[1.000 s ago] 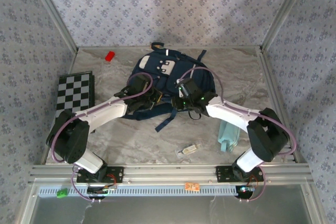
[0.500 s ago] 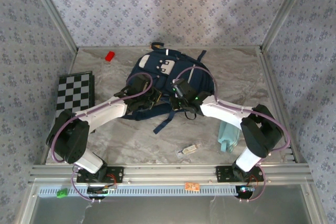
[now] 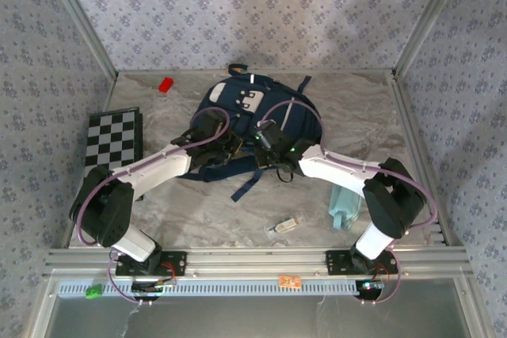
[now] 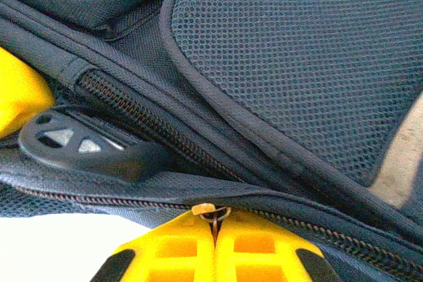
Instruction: Pack the student bag
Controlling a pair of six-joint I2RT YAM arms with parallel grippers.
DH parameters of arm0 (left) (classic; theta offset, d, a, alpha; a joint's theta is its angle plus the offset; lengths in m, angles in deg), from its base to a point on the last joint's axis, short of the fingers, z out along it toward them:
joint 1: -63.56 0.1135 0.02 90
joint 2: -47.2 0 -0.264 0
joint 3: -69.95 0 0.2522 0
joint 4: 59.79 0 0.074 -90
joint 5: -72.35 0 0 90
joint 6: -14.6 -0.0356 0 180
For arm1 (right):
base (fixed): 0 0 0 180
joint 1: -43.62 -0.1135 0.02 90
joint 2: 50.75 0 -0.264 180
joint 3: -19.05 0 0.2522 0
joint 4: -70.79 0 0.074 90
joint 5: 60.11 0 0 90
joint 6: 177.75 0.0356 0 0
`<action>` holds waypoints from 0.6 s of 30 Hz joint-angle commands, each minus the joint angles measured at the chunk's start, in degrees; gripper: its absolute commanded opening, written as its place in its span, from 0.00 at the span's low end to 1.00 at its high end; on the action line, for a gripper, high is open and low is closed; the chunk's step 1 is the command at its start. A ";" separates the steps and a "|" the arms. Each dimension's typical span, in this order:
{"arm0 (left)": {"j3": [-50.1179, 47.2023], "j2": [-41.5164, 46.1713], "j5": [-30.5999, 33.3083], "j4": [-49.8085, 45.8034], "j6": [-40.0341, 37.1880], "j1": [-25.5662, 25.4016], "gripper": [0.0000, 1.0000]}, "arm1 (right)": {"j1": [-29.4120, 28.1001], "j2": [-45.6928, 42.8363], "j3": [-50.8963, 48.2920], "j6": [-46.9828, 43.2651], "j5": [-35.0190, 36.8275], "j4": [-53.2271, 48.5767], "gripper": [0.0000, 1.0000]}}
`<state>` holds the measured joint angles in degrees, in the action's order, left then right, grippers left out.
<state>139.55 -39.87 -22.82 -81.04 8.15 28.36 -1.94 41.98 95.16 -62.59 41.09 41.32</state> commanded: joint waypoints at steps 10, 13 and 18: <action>3.81 4.67 -10.29 -1.82 -15.53 15.48 0.00 | 4.58 -10.69 -8.71 5.58 2.42 -13.08 0.00; 7.13 0.95 -13.28 -1.07 -20.61 17.42 0.00 | 4.59 -10.98 -8.08 2.96 2.06 -13.49 0.00; 14.48 -6.99 -15.70 -2.84 -26.81 18.70 0.00 | 2.03 -8.51 -4.24 -0.39 -7.97 -10.51 0.00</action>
<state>147.98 -44.83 -36.57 -88.18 -12.26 45.60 1.10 32.23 88.30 -60.77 37.71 33.89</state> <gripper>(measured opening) 0.054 0.051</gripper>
